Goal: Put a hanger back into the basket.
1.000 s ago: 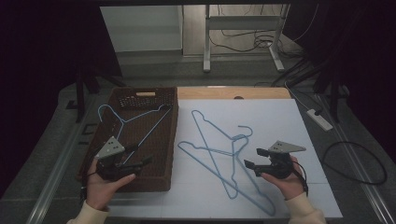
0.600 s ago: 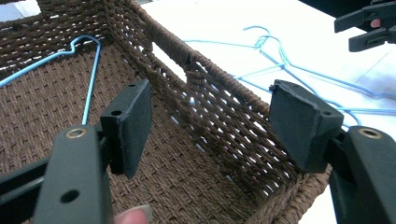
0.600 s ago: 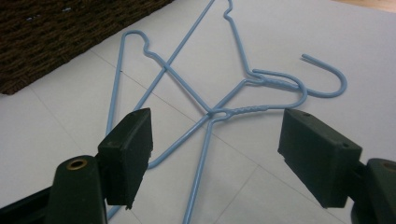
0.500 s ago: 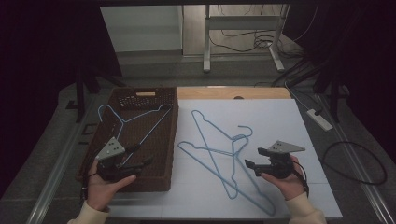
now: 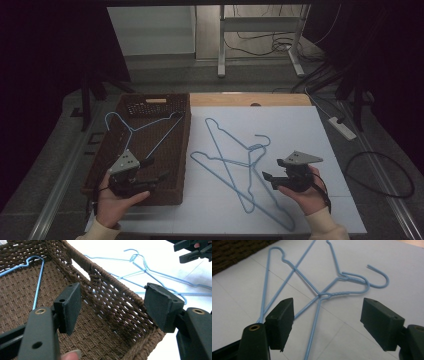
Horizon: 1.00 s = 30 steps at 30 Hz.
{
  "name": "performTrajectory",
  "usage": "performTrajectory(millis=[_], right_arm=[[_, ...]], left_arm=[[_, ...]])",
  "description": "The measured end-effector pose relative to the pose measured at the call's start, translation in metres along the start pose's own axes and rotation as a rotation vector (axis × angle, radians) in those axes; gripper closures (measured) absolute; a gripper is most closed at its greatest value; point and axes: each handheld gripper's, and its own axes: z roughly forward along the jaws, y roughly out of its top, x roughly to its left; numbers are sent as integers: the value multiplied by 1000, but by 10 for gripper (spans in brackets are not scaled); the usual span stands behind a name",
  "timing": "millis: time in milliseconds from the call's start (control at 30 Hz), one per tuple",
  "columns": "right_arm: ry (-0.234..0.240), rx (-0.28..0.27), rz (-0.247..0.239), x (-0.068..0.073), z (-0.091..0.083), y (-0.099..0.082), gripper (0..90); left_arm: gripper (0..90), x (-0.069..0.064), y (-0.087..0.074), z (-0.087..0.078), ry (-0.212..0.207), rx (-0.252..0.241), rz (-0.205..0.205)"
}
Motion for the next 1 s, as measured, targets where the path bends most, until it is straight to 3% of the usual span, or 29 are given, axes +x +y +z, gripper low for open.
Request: performTrajectory(millis=[200,633,1000], right_arm=[[-50,121,9,4,10,10,334],[-94,396,-9,16,63,31,444],[-81,491,28,13,81,33,671]], left_arm=[[312,-3,0,2,-6,8,8],[310,-4,-1,4,-14,15,10],[310,-6,-1,6,-18,18,18]])
